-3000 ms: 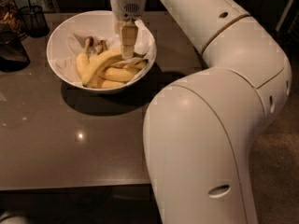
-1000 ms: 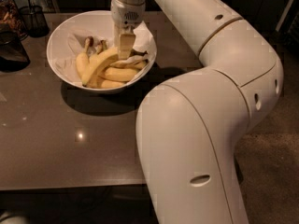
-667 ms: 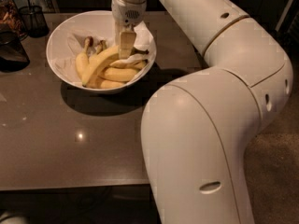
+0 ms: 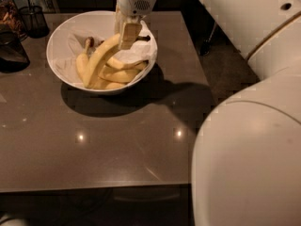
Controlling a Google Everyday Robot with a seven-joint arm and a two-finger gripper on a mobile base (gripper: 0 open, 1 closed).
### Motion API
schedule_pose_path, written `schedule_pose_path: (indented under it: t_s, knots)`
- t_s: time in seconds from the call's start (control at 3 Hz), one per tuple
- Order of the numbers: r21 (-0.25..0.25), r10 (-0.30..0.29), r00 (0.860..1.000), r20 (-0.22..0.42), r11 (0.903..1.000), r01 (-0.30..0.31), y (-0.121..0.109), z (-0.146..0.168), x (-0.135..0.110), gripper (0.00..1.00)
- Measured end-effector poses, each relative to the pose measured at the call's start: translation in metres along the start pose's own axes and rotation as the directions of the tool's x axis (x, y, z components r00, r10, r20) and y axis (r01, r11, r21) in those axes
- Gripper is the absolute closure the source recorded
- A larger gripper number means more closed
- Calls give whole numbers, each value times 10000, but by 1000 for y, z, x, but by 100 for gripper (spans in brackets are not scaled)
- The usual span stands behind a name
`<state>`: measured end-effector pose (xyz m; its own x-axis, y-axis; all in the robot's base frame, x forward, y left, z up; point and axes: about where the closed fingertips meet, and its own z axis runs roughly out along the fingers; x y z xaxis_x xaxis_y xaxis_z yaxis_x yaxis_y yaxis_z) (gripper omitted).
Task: Pick banana from white bowl
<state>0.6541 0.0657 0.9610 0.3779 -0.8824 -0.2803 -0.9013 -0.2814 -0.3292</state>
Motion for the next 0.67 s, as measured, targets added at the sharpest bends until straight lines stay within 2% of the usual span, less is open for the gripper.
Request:
schedule_pose_path:
  t_s: [0.33, 0.67]
  knots:
    - [535, -547, 9948, 863, 9973, 502, 15, -25, -11, 100]
    - [565, -566, 9942, 913, 9971, 515, 16, -26, -10, 100]
